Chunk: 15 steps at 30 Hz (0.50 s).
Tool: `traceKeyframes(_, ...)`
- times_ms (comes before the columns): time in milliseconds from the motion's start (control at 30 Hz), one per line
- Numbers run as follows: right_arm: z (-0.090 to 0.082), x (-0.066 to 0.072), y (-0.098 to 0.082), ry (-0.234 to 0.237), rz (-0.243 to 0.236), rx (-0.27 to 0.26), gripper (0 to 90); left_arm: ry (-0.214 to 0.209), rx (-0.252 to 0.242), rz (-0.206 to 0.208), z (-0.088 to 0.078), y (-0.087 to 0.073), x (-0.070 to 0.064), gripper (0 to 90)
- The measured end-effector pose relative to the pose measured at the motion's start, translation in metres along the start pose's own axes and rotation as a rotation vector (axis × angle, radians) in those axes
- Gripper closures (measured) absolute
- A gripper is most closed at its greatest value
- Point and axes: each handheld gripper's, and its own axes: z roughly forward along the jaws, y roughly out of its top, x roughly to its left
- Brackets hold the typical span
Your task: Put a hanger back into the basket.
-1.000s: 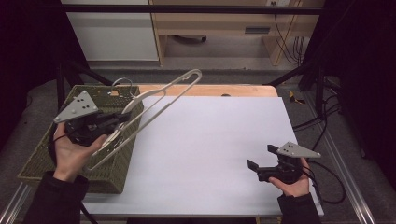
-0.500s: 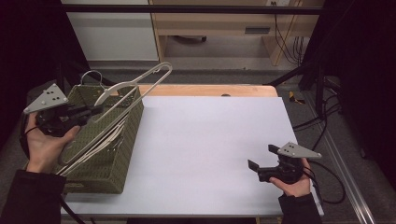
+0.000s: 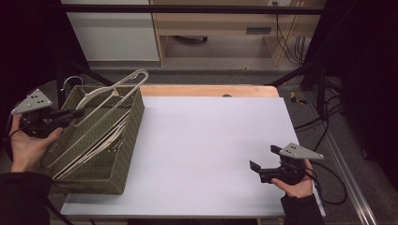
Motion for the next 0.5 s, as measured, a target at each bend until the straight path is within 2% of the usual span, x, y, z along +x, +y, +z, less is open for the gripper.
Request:
traceKeyframes(233, 0.002, 0.001, 0.000, 0.003, -0.005, 0.009, 1.6, 0.034, 0.042, -0.001, 0.003, -0.022, 0.013, 86.3)
traceKeyframes(500, 0.002, 0.001, -0.001, 0.005, -0.008, 0.016, 1.7, 0.073, 0.125, 0.026, 0.013, -0.043, 0.014, 86.3)
